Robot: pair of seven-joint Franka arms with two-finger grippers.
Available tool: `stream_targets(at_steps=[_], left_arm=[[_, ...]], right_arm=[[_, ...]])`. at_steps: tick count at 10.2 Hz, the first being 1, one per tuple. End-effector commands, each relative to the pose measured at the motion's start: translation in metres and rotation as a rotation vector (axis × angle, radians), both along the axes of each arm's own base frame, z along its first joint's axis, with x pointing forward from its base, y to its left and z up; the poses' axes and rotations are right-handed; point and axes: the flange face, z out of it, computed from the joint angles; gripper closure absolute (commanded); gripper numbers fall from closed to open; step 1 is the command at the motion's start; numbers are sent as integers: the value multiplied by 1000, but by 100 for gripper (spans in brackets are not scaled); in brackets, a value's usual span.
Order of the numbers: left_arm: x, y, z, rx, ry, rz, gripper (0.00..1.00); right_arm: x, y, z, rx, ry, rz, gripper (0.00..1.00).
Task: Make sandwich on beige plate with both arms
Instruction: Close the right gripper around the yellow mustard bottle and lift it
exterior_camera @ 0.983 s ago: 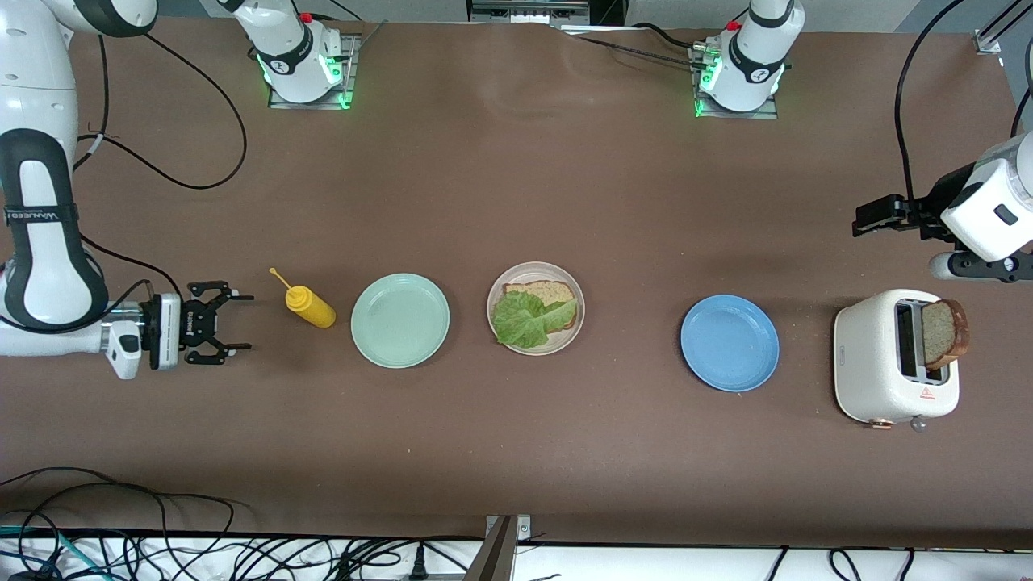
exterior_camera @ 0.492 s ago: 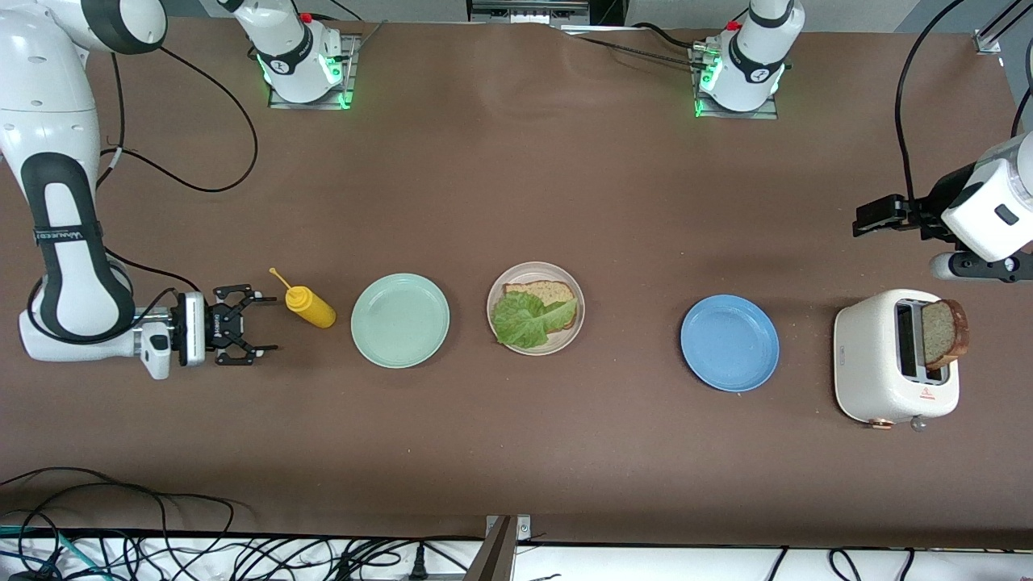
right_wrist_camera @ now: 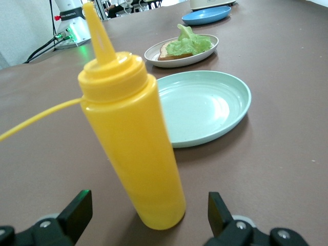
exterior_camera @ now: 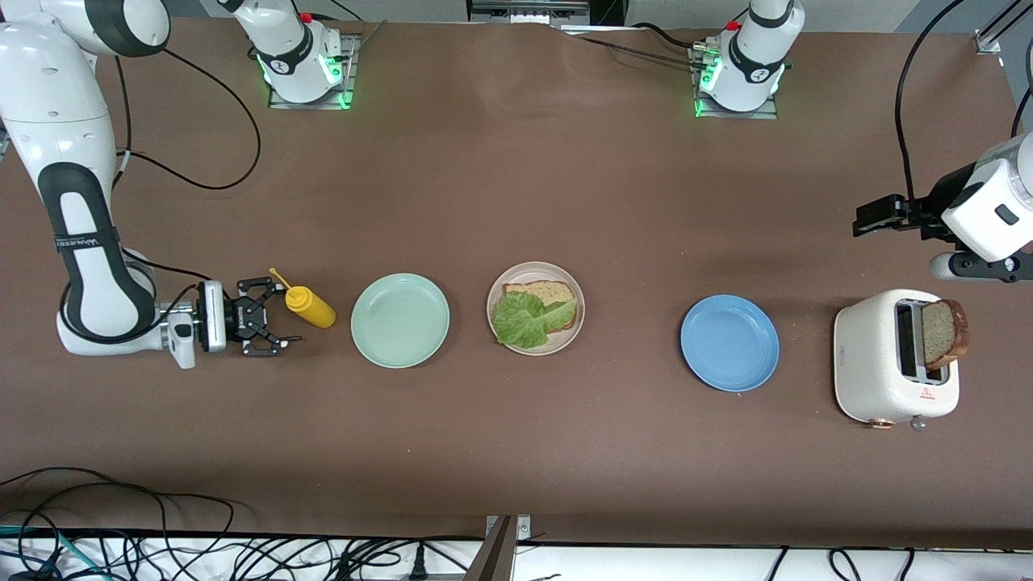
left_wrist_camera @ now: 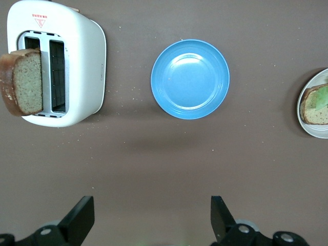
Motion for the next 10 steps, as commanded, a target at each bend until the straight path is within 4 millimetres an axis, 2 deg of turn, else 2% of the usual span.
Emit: stream_targets(at_steps=[1,3,6,7,8,9,10], left_arm=[[3,2,5,30,-9,4,0],[3,2,5,30,-9,4,0],[3,2,5,31,-9,2,0],[3,2,5,32,-9,4,0],[3,2,5,30,-9,4,0],[3,2,5,30,-7,4,0],[3,2,5,30,-9,2,0]], right_arm=[[0,9,-2,28,-29,-21,0],[-8,17,-11,49,-4,-35,0],[-12,40,-22,95,-13,-52,0],[-13,41,-25,97,-10,-57,5],[-17,41,-31,97,-11,-66,32],[-16,42,-30,120,-24,-82,66],[-16,44,-30,122,-23,-81,84]])
